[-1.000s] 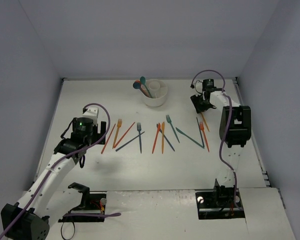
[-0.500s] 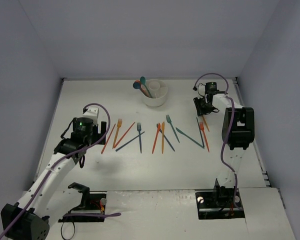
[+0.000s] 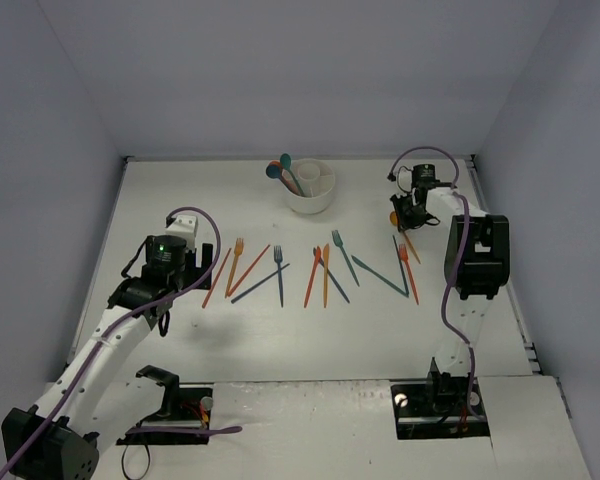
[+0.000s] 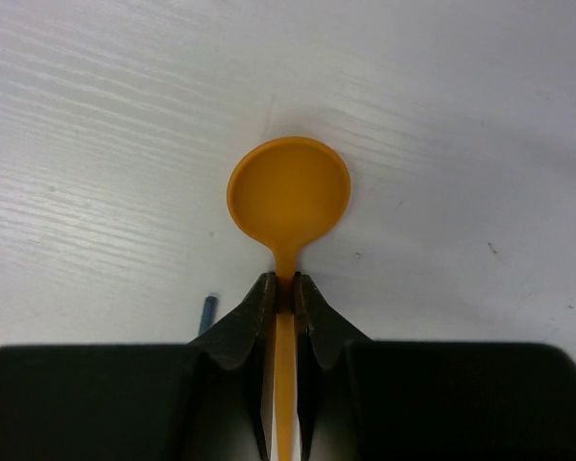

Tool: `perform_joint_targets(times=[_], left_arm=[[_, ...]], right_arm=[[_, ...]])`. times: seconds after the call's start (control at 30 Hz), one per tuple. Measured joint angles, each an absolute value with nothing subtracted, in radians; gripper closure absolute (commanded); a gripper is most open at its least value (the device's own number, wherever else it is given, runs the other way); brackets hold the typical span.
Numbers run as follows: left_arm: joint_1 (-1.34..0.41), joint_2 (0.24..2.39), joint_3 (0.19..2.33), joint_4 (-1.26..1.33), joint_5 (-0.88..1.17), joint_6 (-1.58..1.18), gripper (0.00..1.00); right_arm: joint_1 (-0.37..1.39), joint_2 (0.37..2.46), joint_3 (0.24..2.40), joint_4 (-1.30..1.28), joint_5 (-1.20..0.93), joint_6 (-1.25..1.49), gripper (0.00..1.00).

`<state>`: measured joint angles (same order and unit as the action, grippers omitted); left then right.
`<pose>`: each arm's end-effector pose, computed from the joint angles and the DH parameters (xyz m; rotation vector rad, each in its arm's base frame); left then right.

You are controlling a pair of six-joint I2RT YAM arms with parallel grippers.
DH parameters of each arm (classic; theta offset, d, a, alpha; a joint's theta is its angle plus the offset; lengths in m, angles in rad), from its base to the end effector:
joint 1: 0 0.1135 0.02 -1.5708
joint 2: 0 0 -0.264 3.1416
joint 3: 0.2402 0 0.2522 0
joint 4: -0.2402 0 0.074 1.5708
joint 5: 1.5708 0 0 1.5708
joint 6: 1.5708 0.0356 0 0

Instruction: Sort the eating utensils into containers

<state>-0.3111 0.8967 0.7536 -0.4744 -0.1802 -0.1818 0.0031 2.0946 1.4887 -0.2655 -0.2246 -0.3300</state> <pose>0.1877 -0.0537 0.2811 0.0393 2.1777 -0.0835 0.4575 0.0093 0.1687 -0.4982 2.3648 0.1254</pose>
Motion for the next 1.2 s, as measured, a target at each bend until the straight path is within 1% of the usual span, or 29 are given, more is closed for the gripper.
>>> perform_joint_targets(times=[0.3, 0.4, 0.57, 0.73, 0.87, 1.07, 1.2], left_arm=[[-0.311, 0.897, 0.754, -0.474, -0.181, -0.182, 0.18], [-0.311, 0.894, 0.754, -0.474, -0.181, -0.182, 0.18], [-0.311, 0.87, 0.754, -0.474, -0.183, -0.182, 0.18], [-0.311, 0.807, 0.754, -0.475, -0.184, -0.183, 0.18], [-0.311, 0.744, 0.754, -0.484, -0.18, -0.186, 0.18], [-0.311, 0.695, 0.736, -0.465, -0.161, -0.187, 0.18], [-0.311, 0.715, 0.727, -0.455, -0.162, -0.187, 0.18]], right_arm=[[-0.012, 2.091, 1.596, -0.304, -0.186, -0.36, 1.0], [0.043, 2.05, 1.656, -0.312, -0.188, -0.39, 1.0], [0.205, 1.974, 1.78, -0.279, -0.224, -0.416, 1.0], [0.378, 1.923, 1.824, -0.133, -0.29, -0.405, 1.0], [0.469, 1.924, 1.816, 0.025, -0.361, -0.366, 1.0], [0.479, 1.964, 1.785, 0.325, -0.484, -0.258, 1.0], [0.477, 2.046, 1.789, 0.45, -0.541, -0.209, 1.0]])
